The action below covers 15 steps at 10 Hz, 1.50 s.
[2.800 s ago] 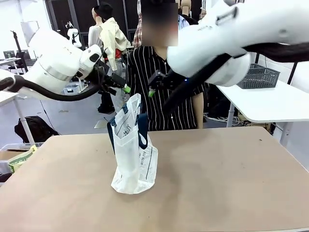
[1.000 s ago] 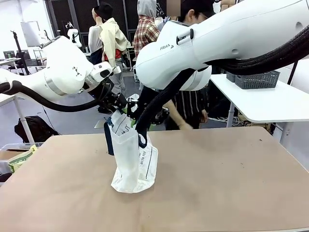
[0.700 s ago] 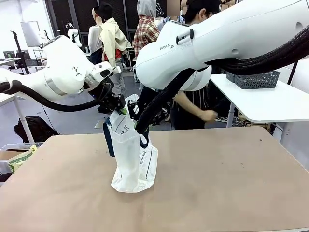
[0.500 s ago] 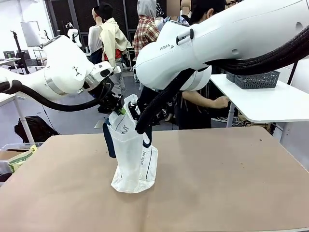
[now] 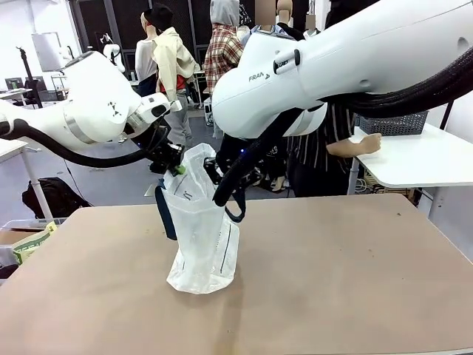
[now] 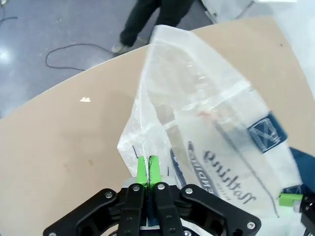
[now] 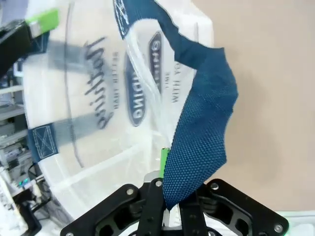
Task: Transfer purchased items from the store into the shopping bag.
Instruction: Open the Reusable shopping bag in the center of the table.
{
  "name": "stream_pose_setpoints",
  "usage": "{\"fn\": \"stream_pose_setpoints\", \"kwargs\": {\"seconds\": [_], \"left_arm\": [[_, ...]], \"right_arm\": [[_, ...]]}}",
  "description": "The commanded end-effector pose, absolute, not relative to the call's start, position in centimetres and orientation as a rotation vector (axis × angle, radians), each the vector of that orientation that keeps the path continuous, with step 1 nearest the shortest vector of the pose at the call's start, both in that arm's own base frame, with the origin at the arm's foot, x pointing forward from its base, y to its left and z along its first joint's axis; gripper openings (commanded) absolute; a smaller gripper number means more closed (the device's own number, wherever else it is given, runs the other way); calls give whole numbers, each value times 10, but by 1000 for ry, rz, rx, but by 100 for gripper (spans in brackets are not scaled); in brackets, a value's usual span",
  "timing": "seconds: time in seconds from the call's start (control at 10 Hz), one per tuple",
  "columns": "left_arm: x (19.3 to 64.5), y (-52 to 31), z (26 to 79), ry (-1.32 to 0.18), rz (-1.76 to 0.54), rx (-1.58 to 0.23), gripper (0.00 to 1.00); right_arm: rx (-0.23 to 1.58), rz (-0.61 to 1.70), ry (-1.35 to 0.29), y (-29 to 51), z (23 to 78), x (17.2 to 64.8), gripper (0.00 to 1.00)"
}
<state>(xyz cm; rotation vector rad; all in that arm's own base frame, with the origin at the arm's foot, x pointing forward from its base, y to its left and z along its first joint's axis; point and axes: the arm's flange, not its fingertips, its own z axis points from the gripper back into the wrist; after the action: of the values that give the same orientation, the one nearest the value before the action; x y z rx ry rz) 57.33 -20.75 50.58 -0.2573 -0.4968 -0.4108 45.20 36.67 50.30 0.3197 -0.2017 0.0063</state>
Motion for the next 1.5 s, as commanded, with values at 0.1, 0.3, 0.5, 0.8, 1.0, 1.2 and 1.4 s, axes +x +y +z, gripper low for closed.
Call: {"fn": "stream_pose_setpoints", "kwargs": {"seconds": [0.1,0.3,0.5,0.8,1.0,1.2,1.4], "left_arm": [[562,-174,525,-499,-295,-175,0],[560,-153,528,-519,-235,-151,0],[557,-141,522,-512,-186,-153,0],[550,-127,519,-520,-142,-166,0],[548,-141,516,-507,-191,-188,0],[548,-153,514,-497,-239,-203,0],[548,-164,510,-465,-270,-221,0]], "right_arm": [[247,-98,-186,346,513,446,0],[200,-122,-184,337,515,445,0],[182,-117,-163,335,510,449,0],[203,-94,-166,336,504,457,0],[219,-102,-159,346,499,467,0],[213,-106,-149,357,492,478,0],[199,-102,-147,365,488,484,0]]}}
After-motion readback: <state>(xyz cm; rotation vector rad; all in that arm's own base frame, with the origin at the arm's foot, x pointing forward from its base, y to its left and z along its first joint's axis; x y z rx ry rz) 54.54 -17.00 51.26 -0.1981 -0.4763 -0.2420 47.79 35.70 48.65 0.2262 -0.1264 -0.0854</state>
